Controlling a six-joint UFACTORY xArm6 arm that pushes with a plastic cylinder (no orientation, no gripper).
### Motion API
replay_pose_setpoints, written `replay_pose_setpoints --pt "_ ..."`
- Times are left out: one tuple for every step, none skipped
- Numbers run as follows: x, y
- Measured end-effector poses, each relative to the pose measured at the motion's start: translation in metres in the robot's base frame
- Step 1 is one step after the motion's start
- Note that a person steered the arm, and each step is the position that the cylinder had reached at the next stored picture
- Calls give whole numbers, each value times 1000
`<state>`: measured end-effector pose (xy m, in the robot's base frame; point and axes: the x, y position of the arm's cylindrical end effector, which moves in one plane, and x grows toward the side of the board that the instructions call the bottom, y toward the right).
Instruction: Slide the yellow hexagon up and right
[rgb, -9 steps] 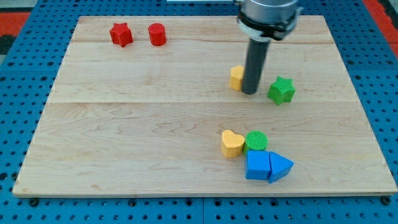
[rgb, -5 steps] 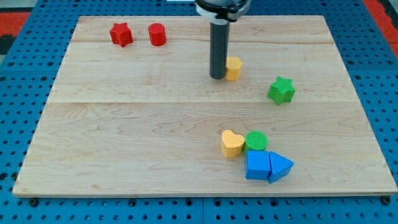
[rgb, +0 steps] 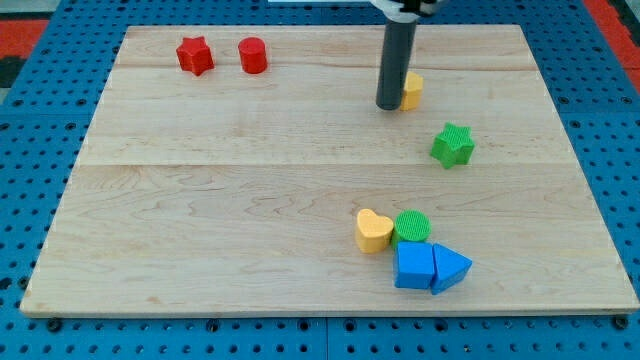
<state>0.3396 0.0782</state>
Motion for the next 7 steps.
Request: replay_pose_setpoints --pt "11 38" --pt "15 60" --pt "-13 60" --pt "-35 28" --pt "-35 53" --pt "-35 94" --pt "-45 108"
